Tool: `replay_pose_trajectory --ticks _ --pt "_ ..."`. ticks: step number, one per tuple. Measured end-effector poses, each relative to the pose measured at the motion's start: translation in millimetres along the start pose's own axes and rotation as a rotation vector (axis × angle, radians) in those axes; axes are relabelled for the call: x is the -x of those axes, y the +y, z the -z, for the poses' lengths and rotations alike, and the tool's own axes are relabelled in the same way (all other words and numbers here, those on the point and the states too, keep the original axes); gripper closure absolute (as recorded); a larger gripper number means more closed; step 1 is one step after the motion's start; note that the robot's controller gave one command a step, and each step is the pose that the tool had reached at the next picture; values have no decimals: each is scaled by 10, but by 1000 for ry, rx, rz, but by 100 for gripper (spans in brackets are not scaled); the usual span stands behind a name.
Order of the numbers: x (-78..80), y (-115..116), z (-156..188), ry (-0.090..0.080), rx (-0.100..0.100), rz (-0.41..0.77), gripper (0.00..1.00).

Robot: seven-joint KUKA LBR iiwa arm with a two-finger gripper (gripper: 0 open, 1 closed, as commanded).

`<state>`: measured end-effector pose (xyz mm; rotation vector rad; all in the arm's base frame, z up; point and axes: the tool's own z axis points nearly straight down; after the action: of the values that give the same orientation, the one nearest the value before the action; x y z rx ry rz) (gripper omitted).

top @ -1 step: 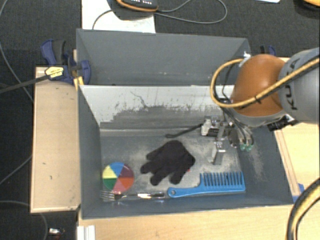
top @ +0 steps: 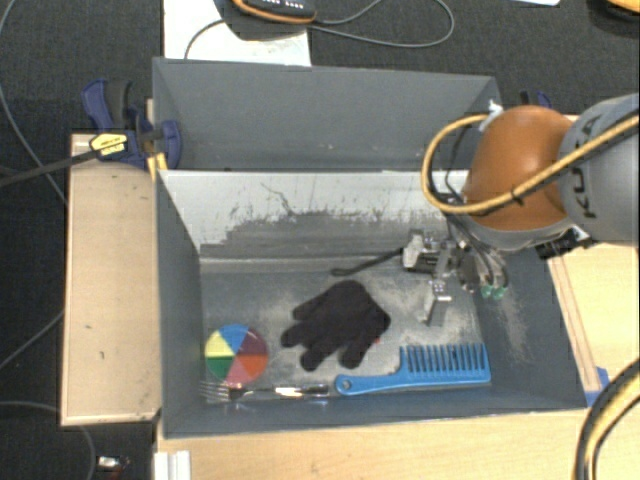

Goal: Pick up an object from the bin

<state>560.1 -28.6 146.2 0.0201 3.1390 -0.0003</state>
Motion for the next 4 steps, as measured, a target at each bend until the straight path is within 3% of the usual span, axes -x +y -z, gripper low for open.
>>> replay_pose_trajectory --ticks 1,2,3,4 --pt "-262 547 -502 0 1 -192 0" --pt "-227 657 -499 -5 0 -10 0" --pt "-256 759 -598 -1 2 -94 0" --pt "-149 915 -659 -6 3 -307 0"
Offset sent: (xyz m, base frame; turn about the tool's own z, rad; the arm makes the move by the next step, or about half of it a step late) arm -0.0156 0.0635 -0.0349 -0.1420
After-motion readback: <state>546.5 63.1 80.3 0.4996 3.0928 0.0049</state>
